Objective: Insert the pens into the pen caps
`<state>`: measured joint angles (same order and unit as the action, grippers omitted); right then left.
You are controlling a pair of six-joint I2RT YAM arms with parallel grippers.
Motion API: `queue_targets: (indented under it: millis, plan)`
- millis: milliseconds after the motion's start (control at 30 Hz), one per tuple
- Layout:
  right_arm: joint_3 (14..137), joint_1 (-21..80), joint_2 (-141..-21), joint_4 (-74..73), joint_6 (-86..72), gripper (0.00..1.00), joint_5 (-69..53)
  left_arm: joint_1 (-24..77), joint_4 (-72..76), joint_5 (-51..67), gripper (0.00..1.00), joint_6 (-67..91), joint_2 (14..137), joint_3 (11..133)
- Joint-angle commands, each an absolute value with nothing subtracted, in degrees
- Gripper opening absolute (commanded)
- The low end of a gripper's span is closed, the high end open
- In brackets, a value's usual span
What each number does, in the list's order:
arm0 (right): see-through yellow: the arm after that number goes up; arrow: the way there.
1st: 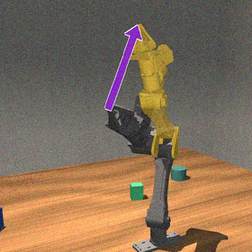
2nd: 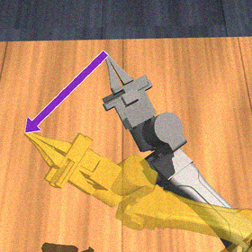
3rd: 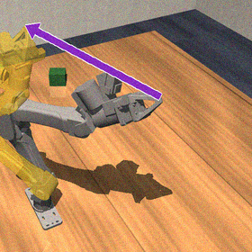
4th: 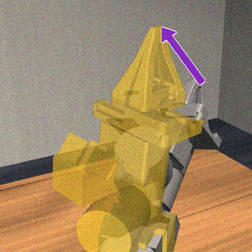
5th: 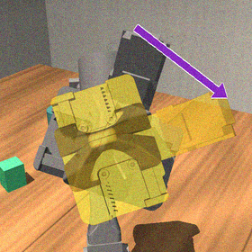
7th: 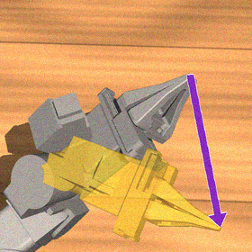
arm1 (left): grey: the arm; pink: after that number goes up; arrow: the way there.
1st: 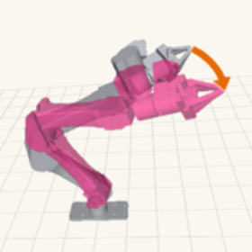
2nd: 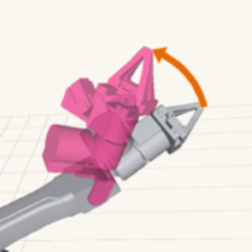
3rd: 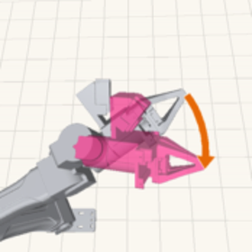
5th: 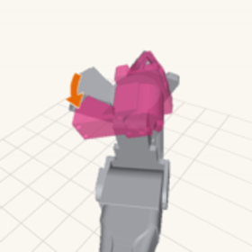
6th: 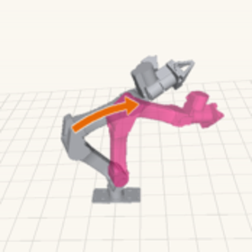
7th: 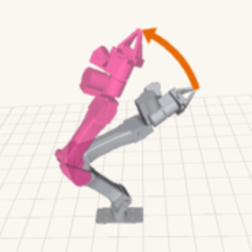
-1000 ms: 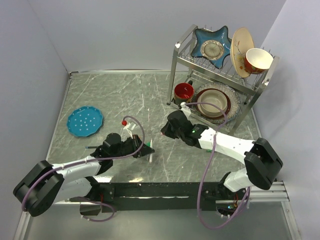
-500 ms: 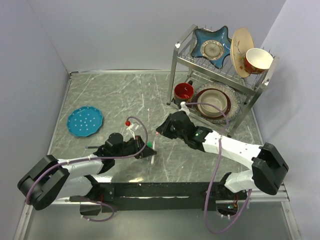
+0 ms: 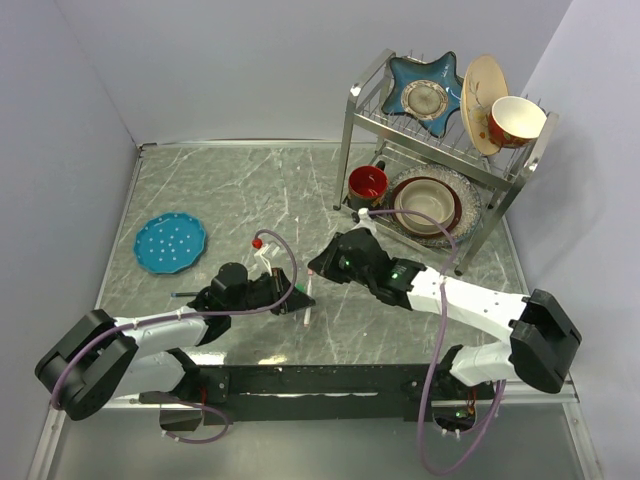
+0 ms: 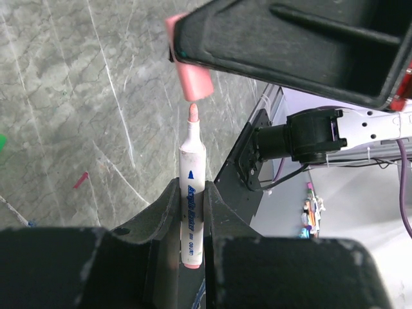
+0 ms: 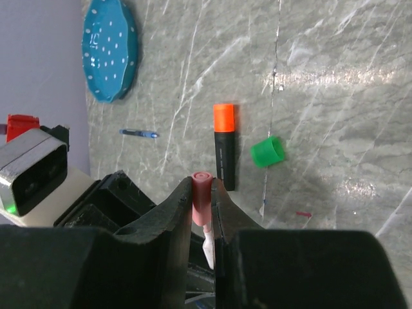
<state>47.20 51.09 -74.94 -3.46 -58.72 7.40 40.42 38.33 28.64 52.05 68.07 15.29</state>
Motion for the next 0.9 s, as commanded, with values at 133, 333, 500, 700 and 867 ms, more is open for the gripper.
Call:
queue_targets:
  millis: [133,333,500,700,867]
  plan:
    - [46.1,52.6,-71.3,-3.0,-58.9,0.12,9.5,40.7,38.3,28.4,0.01,50.1,66.9,17.7]
    - [46.0,53.6,-71.6,-4.0,-58.8,0.11,10.9,40.7,37.6,28.1,0.01,49.4,65.4,18.2]
    - [46.0,53.9,-71.6,-4.4,-58.6,0.11,12.1,40.7,36.1,28.2,0.01,48.8,64.6,18.5]
    - [46.8,54.1,-71.2,-5.3,-58.1,0.11,12.9,40.7,35.7,28.1,0.01,48.7,64.1,18.6]
    - [48.9,54.1,-71.4,-6.2,-57.5,0.11,13.5,40.7,36.7,28.4,0.01,49.2,64.4,17.7]
